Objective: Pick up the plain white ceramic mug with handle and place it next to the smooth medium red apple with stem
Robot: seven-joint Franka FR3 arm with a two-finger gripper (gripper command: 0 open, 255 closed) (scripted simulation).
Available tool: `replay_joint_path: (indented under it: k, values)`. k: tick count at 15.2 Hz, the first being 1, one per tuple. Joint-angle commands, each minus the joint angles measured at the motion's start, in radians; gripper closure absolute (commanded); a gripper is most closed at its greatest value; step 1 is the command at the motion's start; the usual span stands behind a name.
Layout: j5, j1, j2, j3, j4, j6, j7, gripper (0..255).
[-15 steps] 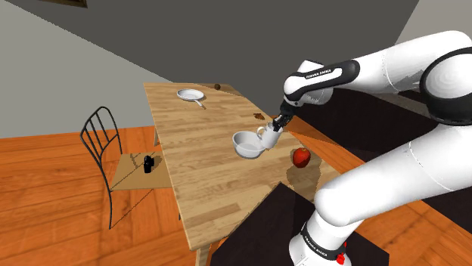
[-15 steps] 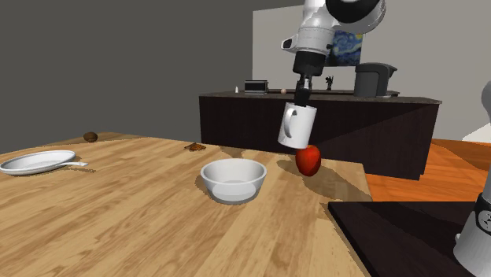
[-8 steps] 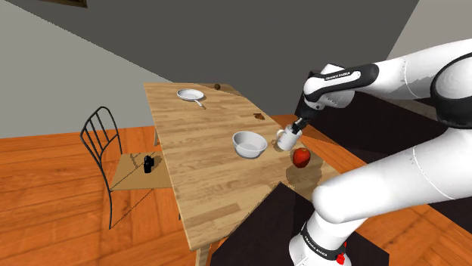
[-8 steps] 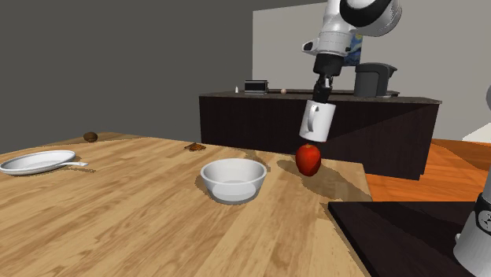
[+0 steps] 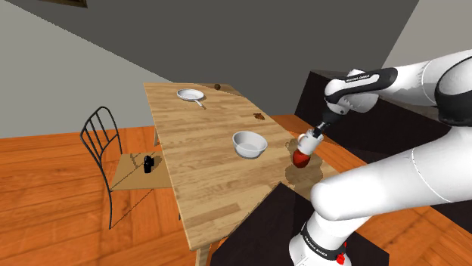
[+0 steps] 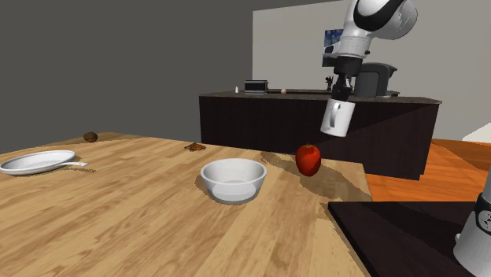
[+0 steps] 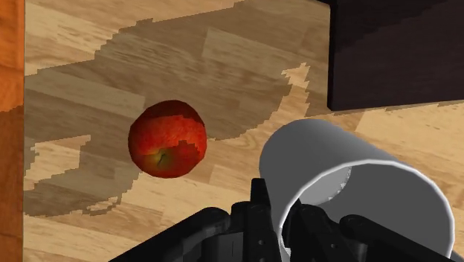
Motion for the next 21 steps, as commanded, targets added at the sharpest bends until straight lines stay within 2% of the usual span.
replay_joint_path:
  k: [1,8,12,13,21]
  values:
    - [-0.010,-0.016,0.009,-0.046,0.021,-0.010,-0.058,255]
    - [-0.004,-0.031,0.084,-0.217,0.132,-0.043,-0.260,255]
    - [0.034,-0.009,0.157,-0.334,0.218,-0.060,-0.390,255]
    - [0.062,0.009,0.198,-0.392,0.260,-0.068,-0.452,255]
    - [0.126,0.058,0.275,-0.465,0.201,0.045,-0.515,255]
